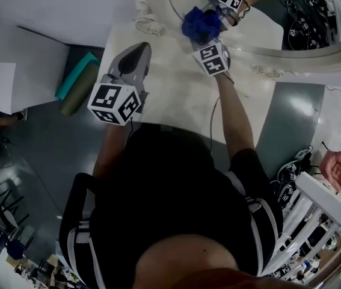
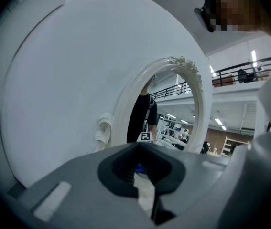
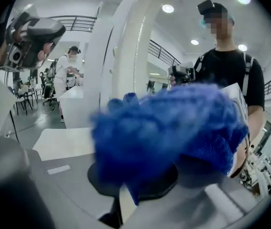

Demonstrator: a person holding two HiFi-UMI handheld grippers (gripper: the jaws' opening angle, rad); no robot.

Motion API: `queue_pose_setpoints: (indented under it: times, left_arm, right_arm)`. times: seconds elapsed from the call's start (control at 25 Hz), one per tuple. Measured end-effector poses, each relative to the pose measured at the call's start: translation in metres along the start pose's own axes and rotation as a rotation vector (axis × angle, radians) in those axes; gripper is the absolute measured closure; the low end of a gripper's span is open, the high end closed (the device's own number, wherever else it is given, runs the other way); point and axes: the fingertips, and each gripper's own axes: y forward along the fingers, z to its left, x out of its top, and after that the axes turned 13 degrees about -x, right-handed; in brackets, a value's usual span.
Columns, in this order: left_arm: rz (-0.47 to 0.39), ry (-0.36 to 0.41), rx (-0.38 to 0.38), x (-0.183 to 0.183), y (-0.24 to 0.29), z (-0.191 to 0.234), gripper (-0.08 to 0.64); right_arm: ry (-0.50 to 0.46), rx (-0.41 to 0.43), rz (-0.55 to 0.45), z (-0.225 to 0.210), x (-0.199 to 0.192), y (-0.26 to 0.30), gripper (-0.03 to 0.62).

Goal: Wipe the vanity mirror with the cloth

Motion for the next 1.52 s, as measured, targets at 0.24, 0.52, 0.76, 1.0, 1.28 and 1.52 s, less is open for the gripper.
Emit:
queue_pose_setpoints:
  times: [0.24,0.52,0.76,1.0,1.28,1.52]
  left_arm:
    - [-0.001,0.017,-0.037,0.0,0.004,-0.031,0.551]
    - [-0.03,0.053,-0.077,0.017,0.014,-0.046,0.551]
    - [-0.053,0.064,-0.126,0.026,0.027,-0.062,0.551]
    - [-0.078,0.082,-0.163,0.045,0.036,-0.076,0.551]
    - [-0.092,0.097,-0.184,0.055,0.037,-0.079,0.551]
    - [-0.082,0.094,-0.186,0.051,0.047,-0.085,0.551]
  right_arm:
    - [0.112,0.003,-0.077,-0.008,-0.006,-0.024,0.566]
    - [0.598,-0.029,-0.36,-0.044,0.022,-0.085,0.566]
    - [1.015,-0.122,-0.612,-0.092,0.027,-0.156,0.566]
    - [1.063,-0.343,-0.836,-0.158,0.053,-0.238,0.566]
    - [1.113,-0.603,-0.926,-0.227,0.042,-0.285,0.566]
    - [1.135,-0.671,-0.969,-0.281,0.027,-0.301,0.565]
